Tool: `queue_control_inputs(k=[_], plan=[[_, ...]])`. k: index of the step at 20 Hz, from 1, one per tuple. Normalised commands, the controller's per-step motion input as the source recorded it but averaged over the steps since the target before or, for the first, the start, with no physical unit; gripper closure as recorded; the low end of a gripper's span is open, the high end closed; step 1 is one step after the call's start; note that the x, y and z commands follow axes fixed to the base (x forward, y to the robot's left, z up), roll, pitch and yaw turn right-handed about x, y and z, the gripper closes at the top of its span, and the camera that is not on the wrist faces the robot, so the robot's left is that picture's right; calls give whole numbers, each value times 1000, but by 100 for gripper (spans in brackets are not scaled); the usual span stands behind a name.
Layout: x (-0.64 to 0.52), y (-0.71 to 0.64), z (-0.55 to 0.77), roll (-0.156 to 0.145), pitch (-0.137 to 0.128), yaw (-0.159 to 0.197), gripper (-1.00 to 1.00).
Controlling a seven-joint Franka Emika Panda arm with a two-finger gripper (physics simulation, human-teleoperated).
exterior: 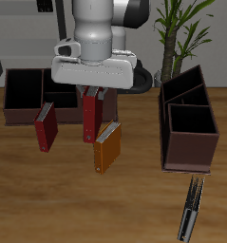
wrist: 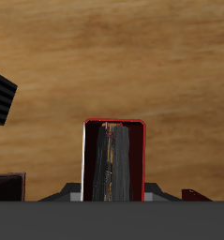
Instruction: Place the left red book into the back desk caddy's left compartment
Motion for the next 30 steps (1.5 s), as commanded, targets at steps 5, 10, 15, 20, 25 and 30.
queue_control_inputs(k=[5, 10, 15, 20, 25, 30], plan=[[-952, -84, 496, 26, -22, 88, 100], [-625, -155, 89, -12, 27, 57, 100], [-491, -226, 6, -28, 7, 30, 100], [-560, -273, 10, -9, 2, -12, 100], [-385, -111, 13, 7, -2, 12, 100], [-599, -265, -17, 39, -5, 41, 100]])
